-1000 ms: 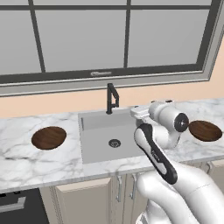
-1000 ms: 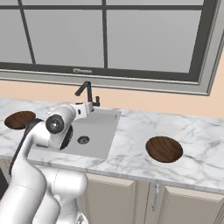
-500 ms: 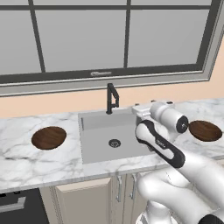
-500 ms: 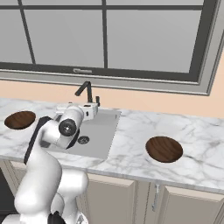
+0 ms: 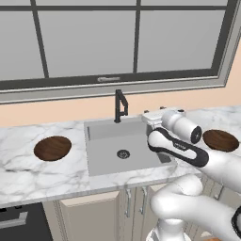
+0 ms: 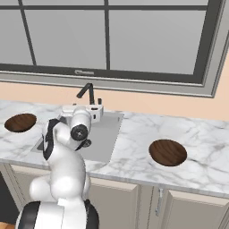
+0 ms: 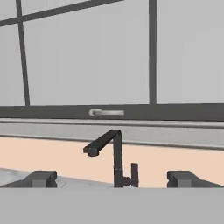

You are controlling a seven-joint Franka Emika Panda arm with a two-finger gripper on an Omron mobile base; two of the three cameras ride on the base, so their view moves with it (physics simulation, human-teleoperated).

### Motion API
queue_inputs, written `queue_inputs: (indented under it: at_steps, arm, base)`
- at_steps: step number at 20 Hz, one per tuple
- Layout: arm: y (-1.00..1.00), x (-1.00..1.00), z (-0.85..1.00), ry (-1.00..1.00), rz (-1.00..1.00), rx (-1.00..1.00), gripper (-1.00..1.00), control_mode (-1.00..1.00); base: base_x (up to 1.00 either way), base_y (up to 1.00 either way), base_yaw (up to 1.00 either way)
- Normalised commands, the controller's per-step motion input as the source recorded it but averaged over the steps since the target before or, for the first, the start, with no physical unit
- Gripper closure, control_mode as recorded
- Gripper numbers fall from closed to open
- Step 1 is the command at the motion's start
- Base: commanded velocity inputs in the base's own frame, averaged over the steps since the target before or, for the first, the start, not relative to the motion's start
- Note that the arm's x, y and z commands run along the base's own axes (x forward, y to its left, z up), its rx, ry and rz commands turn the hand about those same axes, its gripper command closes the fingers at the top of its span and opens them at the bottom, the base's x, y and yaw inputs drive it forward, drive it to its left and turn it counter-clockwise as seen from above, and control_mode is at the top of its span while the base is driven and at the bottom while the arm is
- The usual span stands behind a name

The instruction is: Rinse each bowl for a few seconds and place them down in the sink or on the counter.

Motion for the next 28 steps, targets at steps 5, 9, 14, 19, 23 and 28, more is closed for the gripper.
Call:
queue_inputs:
  at_steps: [5,9,14,19,23,28]
  arm:
    - [0.00,0.21,-0.22,-0.01,0.05,0.02,-1.00,-1.00]
    - [0.00,0.28,-0.16,-0.02,0.04,0.02,-1.00,-1.00]
    - [0.04,0.27,-0.11,-0.01,0.04,0.01,-1.00,-1.00]
    - [0.10,0.27,-0.11,0.00,0.03,0.01,-1.00,-1.00]
    - [0.12,0.27,-0.08,-0.01,0.02,0.00,-1.00,-1.00]
    - [0.16,0.28,-0.09,0.00,0.00,0.00,-1.00,-1.00]
  base:
    - [0.00,0.00,0.00]
    - [0.00,0.00,0.00]
    - [0.00,0.00,0.00]
    - [0.00,0.00,0.00]
    - [0.00,0.00,0.00]
    - [0.00,0.00,0.00]
